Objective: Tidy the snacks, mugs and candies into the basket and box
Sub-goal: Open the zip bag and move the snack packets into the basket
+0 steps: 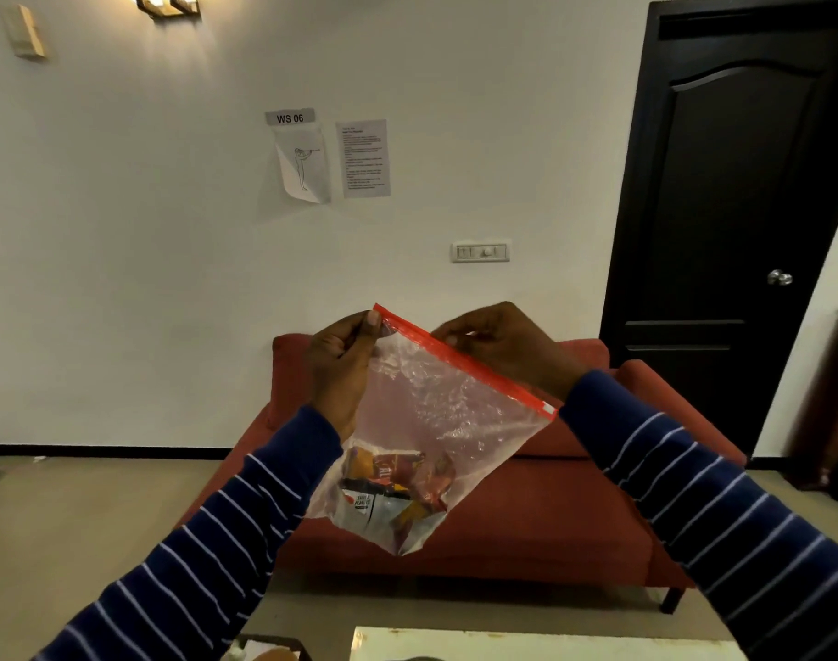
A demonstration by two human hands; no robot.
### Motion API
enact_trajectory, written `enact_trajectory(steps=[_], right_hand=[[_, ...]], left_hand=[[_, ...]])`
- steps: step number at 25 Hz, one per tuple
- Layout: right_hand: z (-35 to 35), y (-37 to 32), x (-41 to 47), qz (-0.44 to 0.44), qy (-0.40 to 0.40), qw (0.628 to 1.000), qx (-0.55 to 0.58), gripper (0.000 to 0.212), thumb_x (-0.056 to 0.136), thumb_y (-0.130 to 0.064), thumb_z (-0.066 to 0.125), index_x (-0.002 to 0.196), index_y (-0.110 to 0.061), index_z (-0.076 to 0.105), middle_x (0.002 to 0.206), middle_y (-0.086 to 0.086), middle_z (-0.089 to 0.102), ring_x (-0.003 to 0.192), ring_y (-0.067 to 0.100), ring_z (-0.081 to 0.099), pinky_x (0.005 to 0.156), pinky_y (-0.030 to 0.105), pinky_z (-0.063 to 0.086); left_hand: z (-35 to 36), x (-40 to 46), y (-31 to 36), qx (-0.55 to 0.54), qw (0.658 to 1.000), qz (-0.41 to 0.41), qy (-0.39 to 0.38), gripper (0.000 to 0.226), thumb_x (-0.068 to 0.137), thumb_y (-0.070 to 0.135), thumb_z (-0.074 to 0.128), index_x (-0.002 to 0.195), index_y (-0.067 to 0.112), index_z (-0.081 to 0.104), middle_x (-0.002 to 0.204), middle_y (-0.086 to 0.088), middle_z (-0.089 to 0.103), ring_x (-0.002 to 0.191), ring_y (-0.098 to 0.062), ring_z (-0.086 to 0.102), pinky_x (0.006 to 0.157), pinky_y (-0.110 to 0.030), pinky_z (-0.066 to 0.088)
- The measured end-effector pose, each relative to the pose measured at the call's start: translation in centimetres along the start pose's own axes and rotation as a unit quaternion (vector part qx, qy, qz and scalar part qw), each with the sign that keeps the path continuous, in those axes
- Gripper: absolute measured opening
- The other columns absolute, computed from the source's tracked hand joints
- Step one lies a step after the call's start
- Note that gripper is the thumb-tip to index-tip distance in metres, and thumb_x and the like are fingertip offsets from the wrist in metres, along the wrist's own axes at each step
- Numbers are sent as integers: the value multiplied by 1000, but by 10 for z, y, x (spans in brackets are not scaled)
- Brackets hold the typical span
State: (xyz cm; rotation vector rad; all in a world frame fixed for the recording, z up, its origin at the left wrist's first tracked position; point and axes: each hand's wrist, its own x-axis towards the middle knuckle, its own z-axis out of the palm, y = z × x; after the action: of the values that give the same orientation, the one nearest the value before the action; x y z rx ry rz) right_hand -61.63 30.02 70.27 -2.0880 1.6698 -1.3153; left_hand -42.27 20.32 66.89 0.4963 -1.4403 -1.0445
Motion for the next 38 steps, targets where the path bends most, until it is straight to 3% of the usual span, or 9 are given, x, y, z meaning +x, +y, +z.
enact_trajectory(steps=[9, 13, 17, 23, 27, 30, 33, 36, 38], right_hand=[[24, -10, 0, 34, -38, 994, 99, 21, 80, -9, 79, 101, -11, 75, 85, 8, 78, 77, 22, 75, 69, 25, 60], [30, -14, 2, 22, 20, 999, 44, 11, 78, -3, 79, 86, -9, 74, 76, 6, 76, 73, 16, 75, 72, 27, 61], [39, -16, 2, 29, 23, 999, 22, 16, 69, -3, 86, 73, -7, 71, 62, -6, 69, 54, -2, 64, 57, 11, 50], [42, -17, 2, 21, 29, 998, 42, 8, 78, -11, 81, 82, -5, 76, 69, 8, 74, 58, 12, 67, 60, 23, 57], [39, -14, -1, 64, -18, 990, 122, 9, 86, -3, 72, 94, 0, 75, 75, 12, 75, 64, 14, 71, 63, 23, 58], [45, -15, -2, 2, 4, 999, -35, 12, 87, -3, 70, 95, -9, 77, 83, 4, 77, 69, 7, 69, 66, 16, 53], [53, -19, -7, -115, 5, 964, -242, 16, 91, -10, 67, 103, -16, 75, 93, 0, 76, 74, 4, 64, 66, 8, 40], [59, -14, -16, -194, 0, 924, -330, 20, 87, -2, 70, 102, -14, 75, 93, 4, 75, 80, 17, 70, 67, 17, 45], [61, -13, -17, -182, -10, 926, -330, 21, 90, -2, 66, 105, -13, 74, 101, 6, 74, 89, 21, 70, 74, 26, 53]], left_hand=[[4, -18, -3, -21, 999, -39, -13, 23, 93, 27, 65, 87, 6, 72, 66, 6, 68, 66, -16, 63, 65, -31, 57], [4, -24, 2, 35, 998, -28, 33, 35, 83, 50, 69, 88, 15, 72, 73, 7, 72, 65, -1, 67, 57, -12, 51], [6, -24, 7, 153, 986, -48, 52, 56, 64, 72, 72, 95, 26, 61, 83, 10, 67, 73, 0, 65, 52, -9, 48], [-5, -20, 3, 161, 984, -75, 17, 30, 79, 25, 76, 98, 25, 52, 87, -2, 64, 75, -17, 64, 63, -30, 57], [-10, -21, 6, 213, 974, -70, -32, 28, 77, 12, 70, 92, 27, 51, 75, 2, 61, 61, -7, 58, 52, -19, 49], [-12, -22, 10, 296, 952, 9, -70, 23, 75, 8, 72, 83, 21, 54, 69, 6, 61, 56, 1, 57, 48, -9, 43], [-15, -25, 17, 376, 907, 123, -146, 22, 79, -1, 65, 84, 15, 52, 66, 2, 58, 54, -8, 55, 47, -19, 42], [-17, -26, 22, 431, 857, 185, -211, 17, 84, -1, 56, 76, 12, 64, 62, 10, 58, 53, -5, 53, 52, -17, 42], [-16, -25, 23, 482, 831, 145, -235, 24, 85, 1, 54, 75, 7, 74, 70, 0, 68, 59, -10, 61, 57, -25, 51]])
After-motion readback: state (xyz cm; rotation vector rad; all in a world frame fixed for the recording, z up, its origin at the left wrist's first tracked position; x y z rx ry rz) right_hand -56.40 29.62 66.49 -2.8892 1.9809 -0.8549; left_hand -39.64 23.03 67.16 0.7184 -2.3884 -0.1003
